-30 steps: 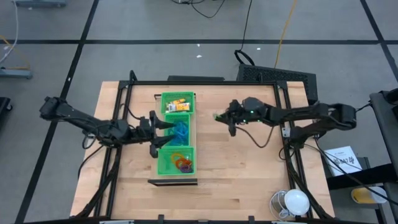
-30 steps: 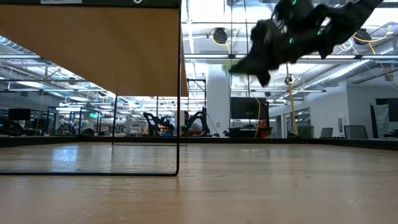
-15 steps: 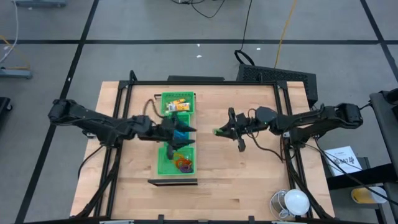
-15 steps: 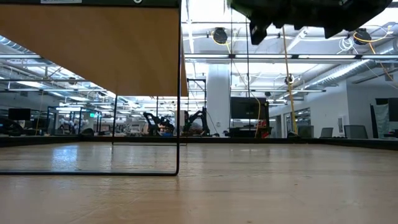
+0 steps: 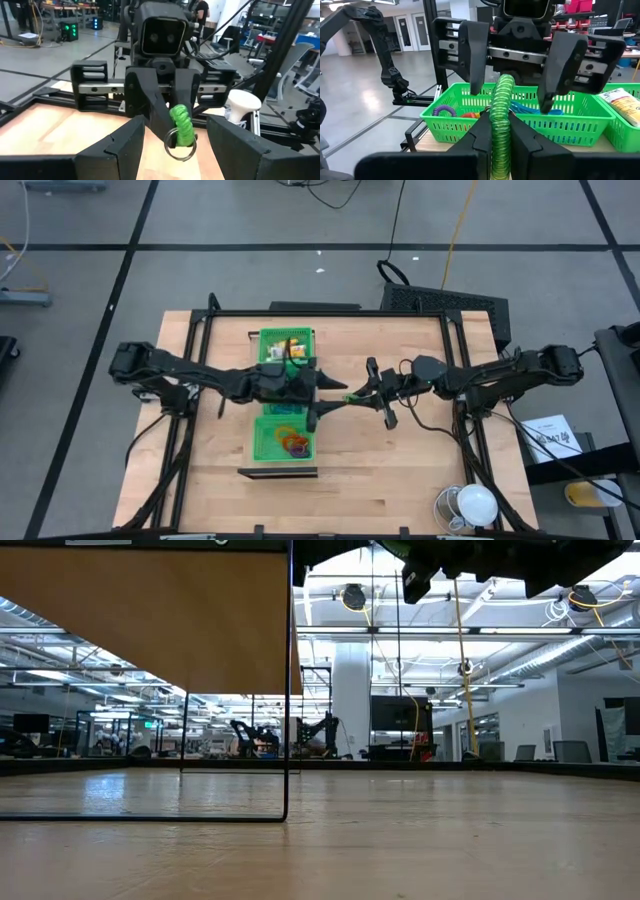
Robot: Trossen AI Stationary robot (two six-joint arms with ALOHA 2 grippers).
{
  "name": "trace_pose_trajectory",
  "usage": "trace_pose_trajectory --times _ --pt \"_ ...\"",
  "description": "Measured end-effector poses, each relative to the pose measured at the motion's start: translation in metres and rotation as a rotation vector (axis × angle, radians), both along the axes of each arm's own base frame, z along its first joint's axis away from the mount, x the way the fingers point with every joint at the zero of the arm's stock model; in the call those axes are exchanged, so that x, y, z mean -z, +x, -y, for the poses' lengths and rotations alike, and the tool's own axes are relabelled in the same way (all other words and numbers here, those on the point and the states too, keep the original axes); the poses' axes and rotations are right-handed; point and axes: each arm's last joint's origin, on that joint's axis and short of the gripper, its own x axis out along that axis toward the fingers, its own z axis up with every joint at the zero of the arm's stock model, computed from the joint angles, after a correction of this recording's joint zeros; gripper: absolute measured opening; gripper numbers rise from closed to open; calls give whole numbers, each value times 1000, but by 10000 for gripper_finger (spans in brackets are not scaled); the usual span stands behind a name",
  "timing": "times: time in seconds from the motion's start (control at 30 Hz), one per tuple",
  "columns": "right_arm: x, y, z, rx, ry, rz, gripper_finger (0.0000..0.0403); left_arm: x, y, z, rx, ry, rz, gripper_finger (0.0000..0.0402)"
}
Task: Pick & Place Office Desk Supplies
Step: Put the green spring rubber band into the bottom green bin on the shelf
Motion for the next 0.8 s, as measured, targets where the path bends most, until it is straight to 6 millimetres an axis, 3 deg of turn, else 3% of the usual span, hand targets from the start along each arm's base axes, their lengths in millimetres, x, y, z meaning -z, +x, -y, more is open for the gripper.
trace_pose_trajectory --times 0.4,0.8 --pt "1 0 0 1 -14 -11 23 1 8 -1 21 7 -1 210" --pt "1 0 0 6 -18 -12 26 0 9 -8 28 -13 -2 36"
